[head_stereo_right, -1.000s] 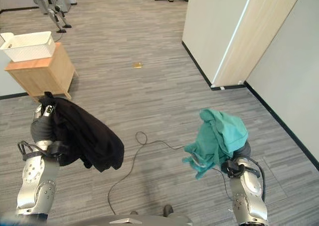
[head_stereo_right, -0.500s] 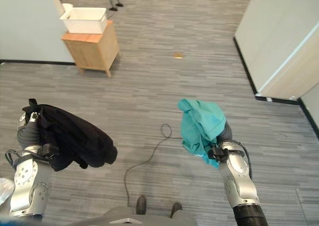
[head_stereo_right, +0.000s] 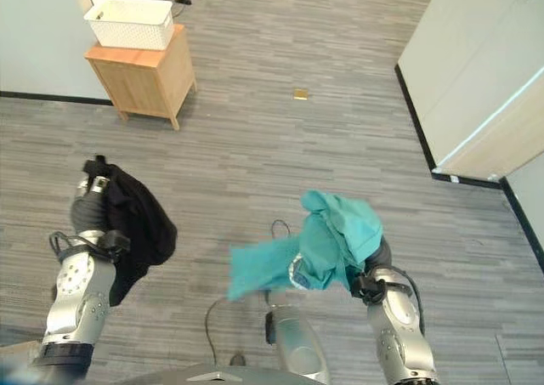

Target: Pick up bed clothes into laundry basket.

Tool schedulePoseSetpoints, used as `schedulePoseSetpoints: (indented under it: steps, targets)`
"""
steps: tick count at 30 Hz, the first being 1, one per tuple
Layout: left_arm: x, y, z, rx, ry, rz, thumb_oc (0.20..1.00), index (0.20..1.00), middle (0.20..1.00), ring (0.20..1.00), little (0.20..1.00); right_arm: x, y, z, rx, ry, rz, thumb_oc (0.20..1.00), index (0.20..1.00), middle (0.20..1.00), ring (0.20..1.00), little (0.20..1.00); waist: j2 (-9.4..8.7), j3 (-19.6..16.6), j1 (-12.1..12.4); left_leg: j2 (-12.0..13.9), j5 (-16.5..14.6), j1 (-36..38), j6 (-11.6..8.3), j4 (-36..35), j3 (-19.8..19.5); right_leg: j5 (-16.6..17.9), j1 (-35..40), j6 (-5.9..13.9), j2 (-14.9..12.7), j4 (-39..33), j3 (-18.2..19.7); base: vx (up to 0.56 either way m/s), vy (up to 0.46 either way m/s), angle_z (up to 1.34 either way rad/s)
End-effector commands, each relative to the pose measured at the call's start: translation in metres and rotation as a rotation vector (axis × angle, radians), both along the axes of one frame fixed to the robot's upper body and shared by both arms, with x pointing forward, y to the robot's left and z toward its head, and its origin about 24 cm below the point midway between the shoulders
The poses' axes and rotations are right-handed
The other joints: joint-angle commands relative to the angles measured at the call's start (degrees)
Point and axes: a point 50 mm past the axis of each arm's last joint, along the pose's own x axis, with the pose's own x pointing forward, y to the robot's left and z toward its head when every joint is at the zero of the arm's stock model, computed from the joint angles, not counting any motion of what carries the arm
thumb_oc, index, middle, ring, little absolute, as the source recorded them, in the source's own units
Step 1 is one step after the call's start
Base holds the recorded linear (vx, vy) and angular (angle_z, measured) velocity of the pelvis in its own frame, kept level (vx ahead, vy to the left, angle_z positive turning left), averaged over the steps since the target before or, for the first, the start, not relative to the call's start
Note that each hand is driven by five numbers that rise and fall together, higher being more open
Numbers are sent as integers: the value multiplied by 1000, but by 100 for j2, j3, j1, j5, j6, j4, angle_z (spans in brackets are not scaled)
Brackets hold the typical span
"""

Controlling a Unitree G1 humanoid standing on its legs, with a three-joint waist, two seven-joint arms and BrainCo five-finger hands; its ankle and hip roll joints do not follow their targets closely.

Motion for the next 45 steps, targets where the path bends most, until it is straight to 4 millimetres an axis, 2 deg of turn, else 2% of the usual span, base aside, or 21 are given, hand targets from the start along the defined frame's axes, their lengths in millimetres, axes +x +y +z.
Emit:
schedulePoseSetpoints:
  steps: [1, 2, 3, 4, 5, 6, 7, 9, 11, 15, 21, 25, 27, 29, 30, 31, 32, 35, 39, 43, 45]
  targets:
    - [-9, 12, 37, 105, -164, -32, 200, 200, 200, 200, 200, 25, -12, 33, -33, -176, -11, 200, 200, 200, 200, 200, 12, -407, 73, 418, 290, 718, -426, -89, 472, 949, 243, 249, -175, -122, -171, 597, -228, 76]
    - [-8, 10, 36, 59, -174, -24, 200, 200, 200, 200, 200, 27, -14, 36, -51, -180, -1, 200, 200, 200, 200, 200, 98, -476, 92, 529, 1033, 547, -797, 724, 562, 894, 509, 101, -74, -48, -332, 450, -162, 29]
    - [-8, 10, 36, 59, -174, -23, 200, 200, 200, 200, 200, 27, -14, 36, -51, -179, 0, 200, 200, 200, 200, 200, 116, -484, 88, 549, 1013, 549, -792, 729, 564, 870, 519, 109, -56, -58, -339, 599, -261, 1]
    - [-5, 7, 42, 25, -208, -32, 200, 200, 200, 200, 200, 28, -18, 39, -54, -193, -9, 200, 200, 200, 200, 200, 76, -495, 117, 555, 2059, -37, -1331, 2125, 816, 718, 987, -54, -76, -177, -537, 322, -136, 19]
    - [-5, 7, 42, 26, -208, -31, 200, 200, 200, 200, 200, 28, -18, 39, -53, -192, -9, 200, 200, 200, 200, 200, 93, -506, 111, 576, 2033, -44, -1326, 2143, 816, 698, 995, -48, -57, -191, -543, 596, -386, 35]
    - [-2, 6, 51, 22, -245, -40, 200, 200, 200, 200, 200, 25, -28, 42, -43, -212, -63, 200, 200, 200, 200, 200, -88, -372, 116, 907, 2430, -778, -1438, 3647, 1684, 412, 1613, -338, -97, -354, -670, 289, -241, 33]
    - [-2, 6, 51, 23, -246, -41, 200, 200, 200, 200, 200, 25, -28, 42, -42, -213, -64, 200, 200, 200, 200, 200, -106, -369, 117, 891, 2438, -806, -1432, 3668, 1685, 426, 1597, -338, -115, -353, -668, 439, -391, 48]
    - [4, 4, 58, 17, -272, -41, 200, 200, 200, 200, 200, 24, -36, 45, -65, -219, -126, 200, 200, 200, 200, 200, -222, -265, 127, 1689, 2325, -1177, -1197, 3947, 2813, 127, 1950, -510, -96, -406, -771, 388, -268, 40]
    - [9, 0, 60, 8, -278, -55, 200, 200, 200, 200, 200, 23, -37, 46, -61, -222, -148, 200, 200, 200, 200, 200, -287, -176, 271, 1906, 2021, -1783, -1106, 3762, 3198, -94, 2284, -496, -171, -449, -735, 335, -96, 38]
    - [8, 1, 48, 28, -229, -46, 200, 200, 200, 200, 200, 11, -44, 38, -94, -176, -163, 200, 200, 200, 200, 200, -266, -230, 386, 1446, 1689, -2704, -899, 2009, 3119, -463, 2797, -326, -284, -479, -649, 407, 51, -12]
    - [3, 17, 49, 68, -233, 61, 200, 200, 200, 200, 200, 17, -46, 48, -118, -226, -178, 200, 200, 200, 200, 200, -156, -303, 687, 1330, 2602, -2811, -1080, -542, 2791, -810, 3488, -94, -316, -513, -354, 491, 142, -29]
    - [-6, 33, 51, 67, -243, 154, 200, 200, 200, 200, 200, 17, -46, 48, -127, -224, -188, 200, 200, 200, 200, 200, -165, -556, 792, 1445, 2827, -2680, -1063, -367, 3068, -1024, 3851, 59, -512, -513, -218, 502, 197, -58]
    - [-7, 36, 51, 67, -244, 171, 200, 200, 200, 200, 200, 18, -45, 50, -137, -228, -188, 200, 200, 200, 200, 200, -214, -606, 810, 1393, 2637, -2820, -952, -22, 3124, -1053, 3890, 131, -686, -377, -214, 450, 223, -34]
    - [-3, 35, 59, 81, -272, 178, 200, 200, 200, 200, 200, 22, -37, 53, -129, -248, -161, 200, 200, 200, 200, 200, -422, -580, 838, 1136, 2030, -2780, -620, 544, 3179, -33, 3387, 422, -1269, 1205, -133, 496, 315, -24]
    - [-2, 34, 63, 96, -283, 170, 200, 200, 200, 200, 200, 22, -33, 52, -122, -248, -139, 200, 200, 200, 200, 200, -422, -525, 820, 966, 1858, -2602, -455, 520, 3195, 544, 3074, 408, -1323, 2026, 6, 264, 232, -2]
    - [-2, 34, 63, 97, -284, 171, 200, 200, 200, 200, 200, 22, -32, 52, -122, -249, -139, 200, 200, 200, 200, 200, -414, -532, 842, 981, 1876, -2612, -441, 506, 3219, 558, 3028, 413, -1315, 2048, 42, 311, 353, 13]
    - [1, 32, 68, 123, -298, 153, 200, 200, 200, 200, 200, 26, -28, 52, -142, -247, -116, 200, 200, 200, 200, 200, -293, -217, 663, 879, 1688, -2170, -251, 395, 3077, 964, 2215, 350, -1177, 3274, 296, 288, 289, 13]
    - [2, 33, 73, 163, -305, 155, 200, 200, 200, 200, 200, 29, -22, 51, -107, -250, -109, 200, 200, 200, 200, 200, -128, -71, 573, 894, 1558, -1796, -183, 197, 2998, 677, 1571, 299, -1086, 3695, 200, 330, 197, 55]
    - [-3, 36, 74, 152, -307, 137, 200, 200, 200, 200, 200, 25, -21, 43, -84, -215, -92, 200, 200, 200, 200, 200, -84, -8, 361, 818, 1273, -1085, -281, -93, 2946, 311, 934, 262, -1322, 2515, -494, 476, 69, 36]
    - [-2, 34, 59, 144, -246, 129, 200, 200, 200, 200, 200, 17, -24, 37, -97, -179, -87, 200, 200, 200, 200, 200, -232, -63, 167, 696, 1038, -526, -474, -435, 2682, 331, 894, 407, -688, 262, -553, 440, -77, 41]
    - [-4, 32, 57, 143, -242, 125, 200, 200, 200, 200, 200, 13, -23, 35, -101, -169, -72, 200, 200, 200, 200, 200, -273, -87, 174, 703, 1027, -496, -503, -432, 2641, 339, 1074, 385, -665, 206, -623, 260, -137, 54]
